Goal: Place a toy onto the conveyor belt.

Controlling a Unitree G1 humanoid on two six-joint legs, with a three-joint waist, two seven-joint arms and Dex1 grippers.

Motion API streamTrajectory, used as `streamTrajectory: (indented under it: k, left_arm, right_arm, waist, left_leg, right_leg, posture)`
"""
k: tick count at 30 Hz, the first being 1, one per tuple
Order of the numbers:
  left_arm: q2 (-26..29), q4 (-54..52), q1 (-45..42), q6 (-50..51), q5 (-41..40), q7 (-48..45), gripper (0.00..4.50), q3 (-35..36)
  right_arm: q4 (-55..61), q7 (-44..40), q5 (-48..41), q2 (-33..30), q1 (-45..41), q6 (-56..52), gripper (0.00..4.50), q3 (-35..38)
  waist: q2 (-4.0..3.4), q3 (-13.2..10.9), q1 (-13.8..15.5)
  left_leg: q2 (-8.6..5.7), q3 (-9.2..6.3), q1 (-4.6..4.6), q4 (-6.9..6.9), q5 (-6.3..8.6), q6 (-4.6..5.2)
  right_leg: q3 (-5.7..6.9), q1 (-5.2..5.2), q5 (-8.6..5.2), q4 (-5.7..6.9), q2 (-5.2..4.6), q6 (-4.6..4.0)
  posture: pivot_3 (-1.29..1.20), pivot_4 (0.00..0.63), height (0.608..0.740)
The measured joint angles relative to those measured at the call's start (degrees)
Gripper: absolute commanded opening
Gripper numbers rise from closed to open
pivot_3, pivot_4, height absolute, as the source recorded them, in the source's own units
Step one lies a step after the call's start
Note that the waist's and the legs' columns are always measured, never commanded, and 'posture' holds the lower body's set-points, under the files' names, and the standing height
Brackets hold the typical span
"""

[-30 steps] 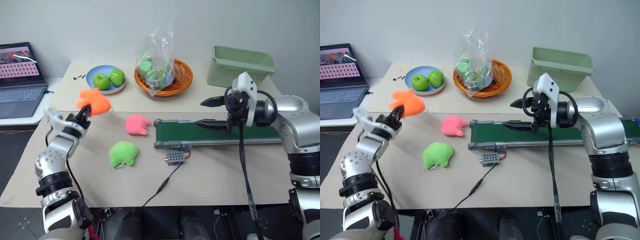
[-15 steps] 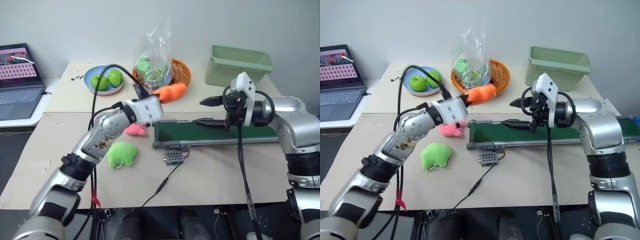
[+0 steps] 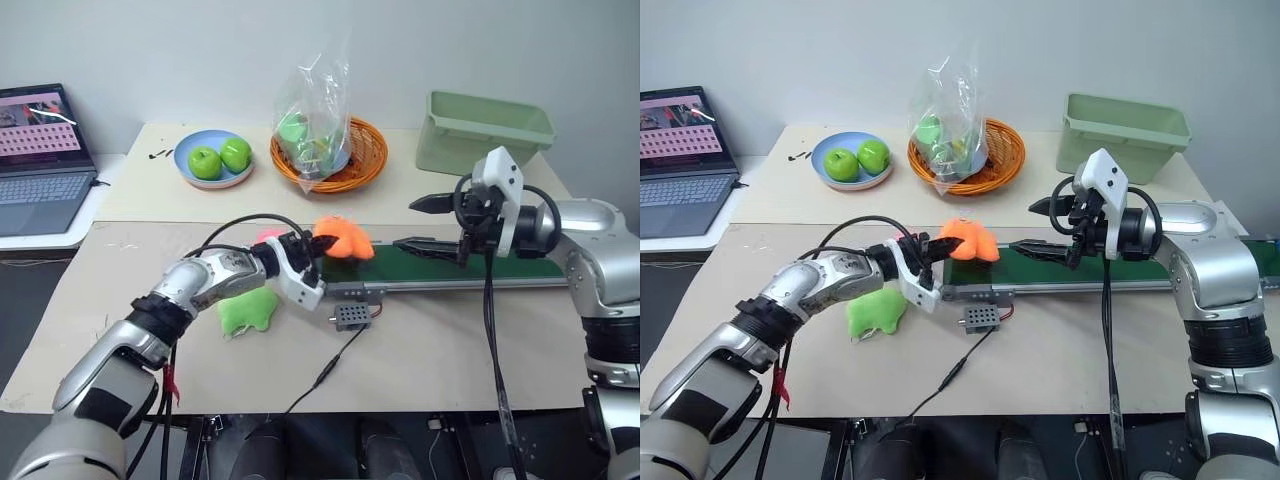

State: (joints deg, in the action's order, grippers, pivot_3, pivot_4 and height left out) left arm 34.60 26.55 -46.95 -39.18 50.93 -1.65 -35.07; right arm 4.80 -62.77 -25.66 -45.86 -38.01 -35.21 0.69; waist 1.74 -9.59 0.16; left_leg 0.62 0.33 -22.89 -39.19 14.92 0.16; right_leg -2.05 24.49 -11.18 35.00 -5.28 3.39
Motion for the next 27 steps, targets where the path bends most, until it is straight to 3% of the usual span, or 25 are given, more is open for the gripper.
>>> streamTrajectory:
  k: [7, 8, 18, 22, 27]
  left_arm:
    - [-2.60, 3.50, -0.02, -2.81, -0.17, -1.43, 0.19, -0.04]
    - [-2.74, 3.63, -0.01, -3.29, -0.74, -2.47, 0.86, -0.04]
    - [-1.40, 0.98, 1.08, -3.73, -11.11, -15.16, 4.35, 3.08]
    - [-0.96, -2.56, 2.53, -0.33, -14.35, -20.58, 4.48, 5.04]
    - [-4.02, -7.44, 7.02, 14.85, -30.33, -32.01, 4.48, 11.92]
  right_arm:
    - [0.31, 0.68, -0.04, -0.57, 0.23, -0.06, 4.50, 0.13]
    - [0.32, 0.84, -0.06, -0.61, 0.39, -0.06, 4.50, 0.13]
    - [0.33, 1.52, -0.28, -0.61, 0.50, -0.05, 4.50, 0.12]
    - [0.29, 1.52, -0.29, -0.60, 0.48, -0.05, 4.50, 0.12]
    - [0.20, 1.45, -0.29, -0.59, 0.46, -0.04, 4.50, 0.10]
  waist:
    - [0.00, 0.00, 0.02]
    - [0.00, 0.00, 0.00]
    - [0.00, 0.00, -0.12]
    - [-0.01, 0.01, -0.17]
    - [-0.01, 0.00, -0.34]
  left_leg:
    - [0.00, 0.00, 0.00, 0.00, 0.00, 0.00]
    - [0.00, 0.00, 0.01, 0.00, 0.00, 0.00]
    - [0.02, 0.00, 0.04, -0.02, 0.00, 0.00]
    - [0.03, 0.00, 0.04, -0.02, 0.00, 0.00]
    - [0.07, -0.01, 0.01, -0.10, 0.00, 0.01]
  right_leg:
    - [0.00, 0.00, 0.00, 0.00, 0.00, 0.00]
    - [0.00, -0.01, 0.00, 0.01, 0.00, 0.00]
    - [-0.01, -0.03, 0.00, 0.04, 0.01, 0.00]
    - [-0.01, -0.03, 0.00, 0.05, 0.01, 0.00]
    - [0.01, -0.01, 0.00, 0.11, 0.03, 0.00]
  posture:
    - [0.00, 0.150, 0.740]
    - [0.00, 0.150, 0.740]
    - [0.00, 0.150, 0.740]
    - [0.00, 0.150, 0.740]
    - [0.00, 0.150, 0.740]
